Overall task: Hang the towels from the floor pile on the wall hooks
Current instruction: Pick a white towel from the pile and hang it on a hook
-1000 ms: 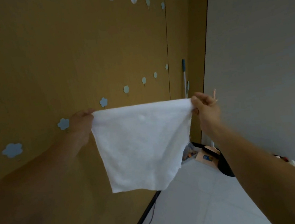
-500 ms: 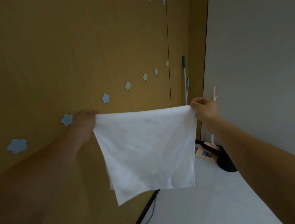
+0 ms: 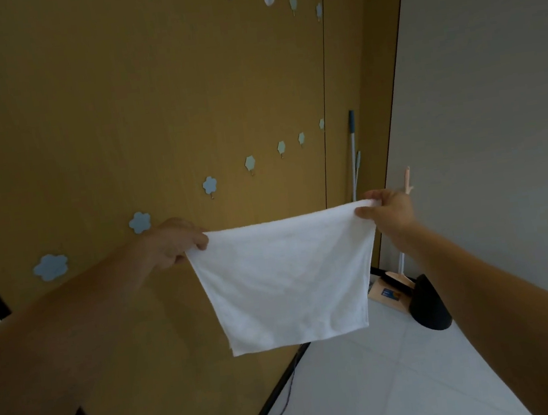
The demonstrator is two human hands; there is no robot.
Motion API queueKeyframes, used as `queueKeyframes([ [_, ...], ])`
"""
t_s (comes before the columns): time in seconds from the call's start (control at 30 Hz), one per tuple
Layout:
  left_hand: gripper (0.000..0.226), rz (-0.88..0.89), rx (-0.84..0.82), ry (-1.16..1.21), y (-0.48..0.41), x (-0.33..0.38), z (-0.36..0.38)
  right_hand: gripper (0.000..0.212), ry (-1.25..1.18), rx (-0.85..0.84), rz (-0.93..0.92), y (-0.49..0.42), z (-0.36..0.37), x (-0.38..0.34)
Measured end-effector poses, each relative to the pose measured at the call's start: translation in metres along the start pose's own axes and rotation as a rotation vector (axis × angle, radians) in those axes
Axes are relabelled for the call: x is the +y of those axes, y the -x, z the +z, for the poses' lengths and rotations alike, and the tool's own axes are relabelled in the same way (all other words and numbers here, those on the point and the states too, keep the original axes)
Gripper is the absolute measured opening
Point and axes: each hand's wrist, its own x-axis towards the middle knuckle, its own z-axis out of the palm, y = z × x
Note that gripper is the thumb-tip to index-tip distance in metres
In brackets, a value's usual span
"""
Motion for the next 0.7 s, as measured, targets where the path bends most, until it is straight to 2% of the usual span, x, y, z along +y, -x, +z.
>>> queueKeyframes([
  [0.13, 0.022, -0.027, -0.082, -0.067, 0.008, 0.0, 0.003, 0.033, 0.074, 0.022, -0.051, -0.002, 0.003, -0.005],
  [0.23, 0.012, -0.022, -0.12, -0.051, 0.006, -0.003, 0.003, 0.021, 0.12, 0.069, -0.077, -0.004, 0.004, -0.007],
  [0.37, 0.014, 0.071, -0.096, -0.09, 0.005, -0.009, -0.001, 0.011, 0.245, 0.086, -0.114, -0.007, 0.006, -0.005],
  [0.5, 0.022, 0.173, 0.068, -0.289, 0.004, -0.008, -0.005, 0.009, 0.403, 0.127, -0.238, -0.007, 0.011, -0.007],
  [0.6, 0.019, 0.284, 0.331, -0.334, 0.006, -0.002, 0.001, 0.011, 0.236, 0.095, -0.218, -0.001, 0.026, -0.019],
  [0.7, 0.012, 0.393, 0.532, -0.195, 0.018, 0.007, 0.002, 0.012, 0.051, 0.071, -0.212, 0.005, 0.038, -0.035],
])
